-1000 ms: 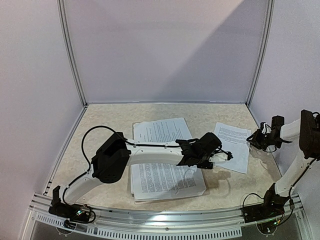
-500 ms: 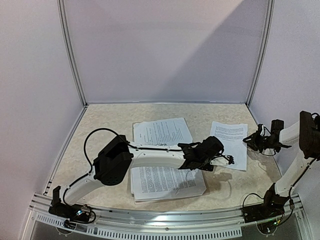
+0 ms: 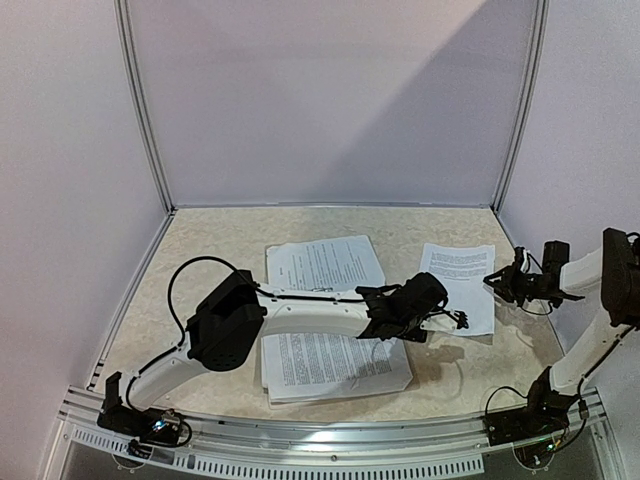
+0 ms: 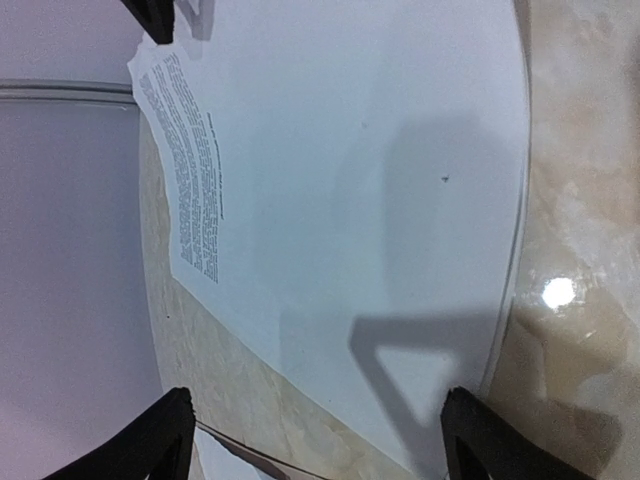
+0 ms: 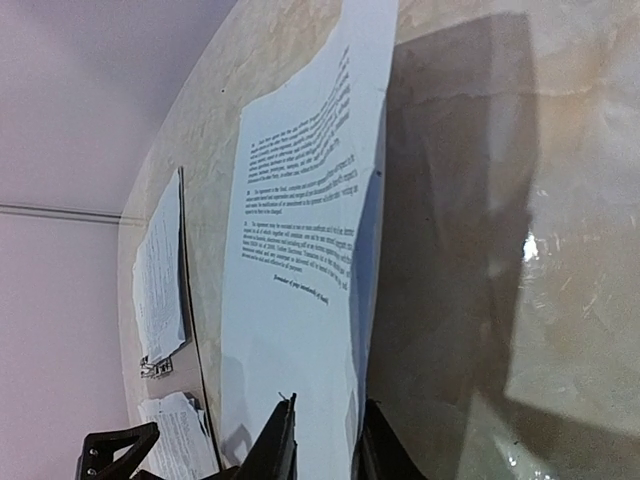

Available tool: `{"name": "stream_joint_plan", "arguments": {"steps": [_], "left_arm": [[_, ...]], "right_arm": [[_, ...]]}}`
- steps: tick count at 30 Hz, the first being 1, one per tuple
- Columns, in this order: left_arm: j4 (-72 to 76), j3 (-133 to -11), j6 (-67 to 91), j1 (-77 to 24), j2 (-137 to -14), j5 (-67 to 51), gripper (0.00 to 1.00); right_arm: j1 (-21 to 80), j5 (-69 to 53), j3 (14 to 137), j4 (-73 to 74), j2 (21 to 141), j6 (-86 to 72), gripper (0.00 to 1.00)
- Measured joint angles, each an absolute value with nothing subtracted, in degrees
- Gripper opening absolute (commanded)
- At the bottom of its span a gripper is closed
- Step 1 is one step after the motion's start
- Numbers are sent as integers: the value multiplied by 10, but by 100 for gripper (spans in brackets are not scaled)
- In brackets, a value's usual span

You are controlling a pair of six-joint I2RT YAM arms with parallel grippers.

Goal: Put the files into the folder
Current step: Pick up the file from the corner of the board.

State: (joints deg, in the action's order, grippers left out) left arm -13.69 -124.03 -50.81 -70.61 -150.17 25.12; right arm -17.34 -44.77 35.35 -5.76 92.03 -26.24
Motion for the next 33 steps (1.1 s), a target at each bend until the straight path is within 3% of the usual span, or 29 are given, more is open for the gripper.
{"name": "stream_joint_plan", "arguments": {"steps": [13,27,31,33], "left_arm": [[-136,-1240,-508,-706,-1502,252,87],[-132,-1240,-508,-706,-1503,257,87],[-128,-1240,-508,-706,-1505,261,87],[-128,-1240,-508,-707,-1505,261,87]], "right_arm": [[-134,-348,364,42,860,-213,27],[-117,-187,371,176,839,-199,42],[-133,-199,371,166,837,-197,42],[-147,-215,372,152,845,-197,37]]}}
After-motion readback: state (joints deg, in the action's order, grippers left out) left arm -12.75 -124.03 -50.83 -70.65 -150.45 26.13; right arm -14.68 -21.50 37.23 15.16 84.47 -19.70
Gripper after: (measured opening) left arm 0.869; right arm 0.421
